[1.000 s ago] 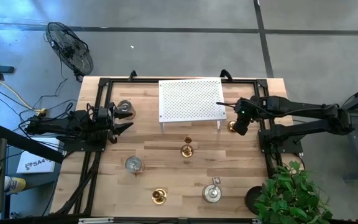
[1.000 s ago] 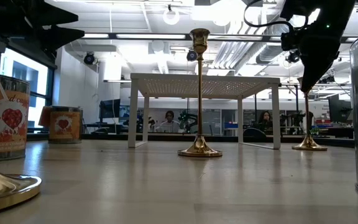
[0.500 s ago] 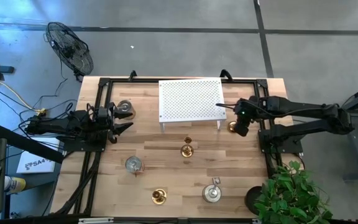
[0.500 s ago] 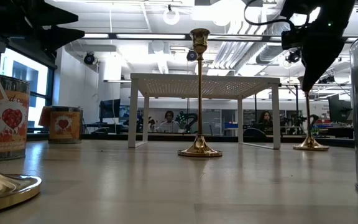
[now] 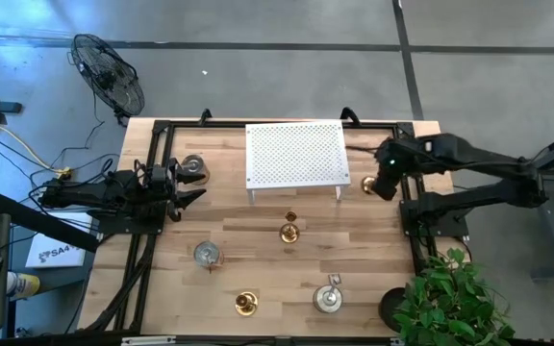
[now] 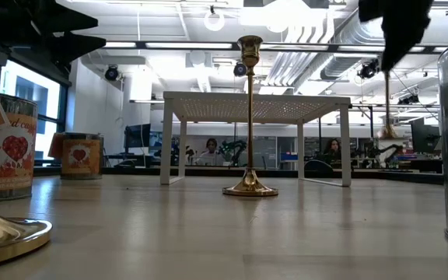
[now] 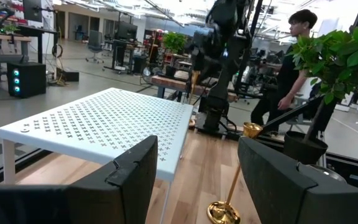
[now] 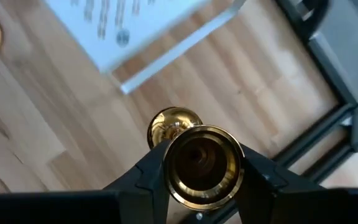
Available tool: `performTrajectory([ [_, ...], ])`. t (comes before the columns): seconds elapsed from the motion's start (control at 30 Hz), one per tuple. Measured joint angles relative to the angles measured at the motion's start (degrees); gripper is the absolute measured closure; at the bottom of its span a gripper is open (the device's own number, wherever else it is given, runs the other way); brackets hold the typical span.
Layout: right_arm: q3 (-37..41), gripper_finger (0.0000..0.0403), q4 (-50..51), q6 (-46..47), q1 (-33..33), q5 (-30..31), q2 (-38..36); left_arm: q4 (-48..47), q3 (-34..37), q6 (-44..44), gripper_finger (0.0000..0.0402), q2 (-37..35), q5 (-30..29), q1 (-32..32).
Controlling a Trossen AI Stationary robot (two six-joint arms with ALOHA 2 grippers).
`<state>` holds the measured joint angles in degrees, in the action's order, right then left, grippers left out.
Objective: Pick & Place candle stick holders
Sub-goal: Put the right gold candle holder on the shelf
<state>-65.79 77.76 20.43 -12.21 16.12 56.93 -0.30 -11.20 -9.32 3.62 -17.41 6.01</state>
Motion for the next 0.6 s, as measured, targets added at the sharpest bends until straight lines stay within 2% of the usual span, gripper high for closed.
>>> performTrajectory([
  [0.33,-16.81,0.0278,8.31,0.25,-0.04,7.41,0.02,-0.13,0.0,0.0,0.0181,0.01,0.0,-0.01],
  [0.47,-22.33,0.0278,7.84,-2.18,-0.21,10.72,0.9,-0.13,0.0,0.0,0.0181,0.0,0.0,0.0],
  [0.6,-27.42,0.0278,5.15,-7.21,-1.42,11.15,4.19,-0.13,0.0,0.0,0.0181,0.01,0.0,0.02],
])
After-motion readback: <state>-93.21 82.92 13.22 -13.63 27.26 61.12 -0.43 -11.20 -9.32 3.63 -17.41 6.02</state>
